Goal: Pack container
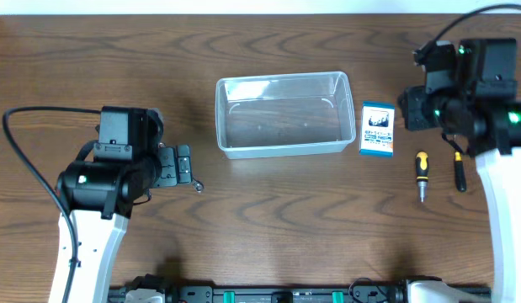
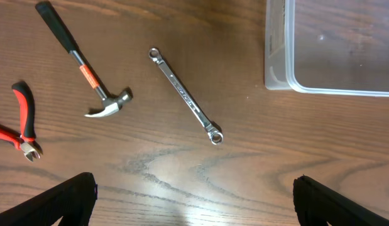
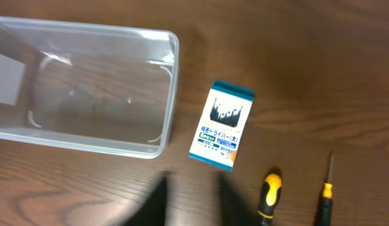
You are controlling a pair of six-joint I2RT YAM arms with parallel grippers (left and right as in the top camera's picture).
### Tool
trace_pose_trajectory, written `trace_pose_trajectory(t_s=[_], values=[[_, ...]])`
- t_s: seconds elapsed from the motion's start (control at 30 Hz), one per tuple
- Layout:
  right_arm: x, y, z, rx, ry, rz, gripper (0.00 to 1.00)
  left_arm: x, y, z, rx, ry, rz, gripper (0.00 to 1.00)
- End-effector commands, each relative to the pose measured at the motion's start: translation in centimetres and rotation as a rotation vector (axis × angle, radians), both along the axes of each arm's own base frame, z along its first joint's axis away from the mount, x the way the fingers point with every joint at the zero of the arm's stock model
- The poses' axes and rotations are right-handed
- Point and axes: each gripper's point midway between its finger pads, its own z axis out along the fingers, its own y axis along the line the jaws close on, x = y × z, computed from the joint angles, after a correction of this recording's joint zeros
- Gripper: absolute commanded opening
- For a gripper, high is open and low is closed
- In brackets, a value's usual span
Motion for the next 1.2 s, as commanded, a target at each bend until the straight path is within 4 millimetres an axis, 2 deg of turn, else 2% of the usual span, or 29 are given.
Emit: trace_pose_trajectory(t_s=[0.0,0.17,0.33,0.57,0.67,0.83,1.17], values=[[1.5,-0.1,-2.7,0.000,0.078,-0.016,0.01,0.4,-0.1,0.5,-0.002,-0.009,0.003,1.00],[4.0,0.2,-8.0,0.001,0.197,-0.015,0.01,0.4,-0.1,0.5,-0.002,-0.009,0.003,0.95],[5.1,0.4,-12.5,-0.006,0.293,-0.003,0.01,0.4,-0.1,0.5,-0.002,-0.009,0.003,0.93],[5.2,2.0,-16.7,0.028,0.391,0.058,0.01,0.4,-0.1,0.5,-0.002,-0.009,0.003,0.93],[5.1,2.7,-17.8,0.037,0.422,0.077,0.01,0.4,-0.1,0.5,-0.002,-0.009,0.003,0.93],[4.5,5.5,-18.4,0.112,0.437,0.212,0.01,0.4,-0.1,0.5,-0.002,-0.009,0.003,0.93],[4.0,7.0,-18.4,0.122,0.440,0.282,0.01,0.4,-0.1,0.5,-0.001,-0.008,0.003,0.93]])
